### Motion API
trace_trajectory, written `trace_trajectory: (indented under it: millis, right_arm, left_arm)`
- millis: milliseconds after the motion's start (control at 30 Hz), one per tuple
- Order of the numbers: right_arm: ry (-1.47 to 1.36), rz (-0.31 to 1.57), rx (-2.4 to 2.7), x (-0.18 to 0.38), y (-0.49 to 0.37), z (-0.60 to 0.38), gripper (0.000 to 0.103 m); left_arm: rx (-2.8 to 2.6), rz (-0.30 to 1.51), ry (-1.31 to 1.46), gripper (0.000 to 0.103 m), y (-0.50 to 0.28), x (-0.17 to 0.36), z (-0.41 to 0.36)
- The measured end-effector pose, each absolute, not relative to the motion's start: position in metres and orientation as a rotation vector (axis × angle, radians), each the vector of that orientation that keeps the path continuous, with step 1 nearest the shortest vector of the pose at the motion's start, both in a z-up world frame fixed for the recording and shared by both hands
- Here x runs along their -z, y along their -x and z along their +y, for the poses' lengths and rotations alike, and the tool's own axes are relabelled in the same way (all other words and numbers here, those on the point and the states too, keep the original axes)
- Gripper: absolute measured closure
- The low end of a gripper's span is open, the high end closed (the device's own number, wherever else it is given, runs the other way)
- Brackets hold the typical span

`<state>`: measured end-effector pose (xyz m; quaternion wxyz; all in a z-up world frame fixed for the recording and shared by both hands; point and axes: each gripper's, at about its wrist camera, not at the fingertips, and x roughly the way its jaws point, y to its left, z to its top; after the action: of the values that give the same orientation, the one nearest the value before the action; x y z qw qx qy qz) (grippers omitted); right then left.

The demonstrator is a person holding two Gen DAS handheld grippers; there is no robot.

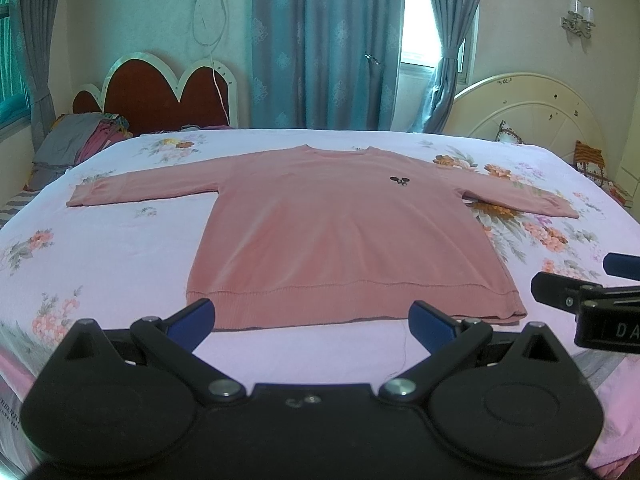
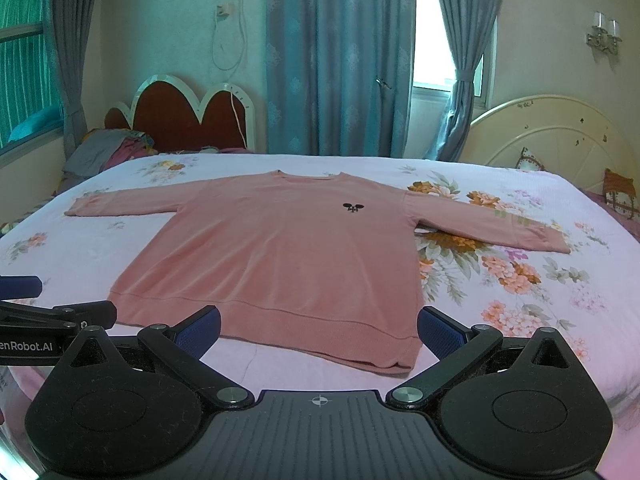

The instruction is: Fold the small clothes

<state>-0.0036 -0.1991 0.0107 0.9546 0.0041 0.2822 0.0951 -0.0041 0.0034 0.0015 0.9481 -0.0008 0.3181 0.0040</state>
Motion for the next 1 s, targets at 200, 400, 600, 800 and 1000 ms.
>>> trace_trajectory:
  millis: [200, 400, 600, 800, 1000]
  right_arm:
    - [-0.009, 0.581, -0.186, -0.009, 0.002, -0.201, 0.0]
    - [-0.007, 0.591, -0.16, -0.002, -0.011, -0.204, 0.0]
    - [-0.029, 0.585, -0.116, -0.001, -0.034, -0.214, 0.0]
    - [-0.032, 0.586, -0.075, 0.002, -0.068, -0.22, 0.0]
    - [-0.028, 0.589, -0.032, 0.004, -0.108, -0.218, 0.0]
  left_arm:
    - [0.001, 0.635, -0.022, 0.0, 0.006, -0.001, 0.002]
    - [0.004, 0.629, -0.045, 0.0, -0.001, 0.002, 0.0]
    - [0.012, 0.627, -0.056, 0.0, -0.022, 0.003, 0.0]
    - [0.019, 0.629, -0.057, 0.0, -0.057, 0.007, 0.002]
    - [0.053, 0.627, -0.061, 0.0, -0.101, 0.009, 0.003]
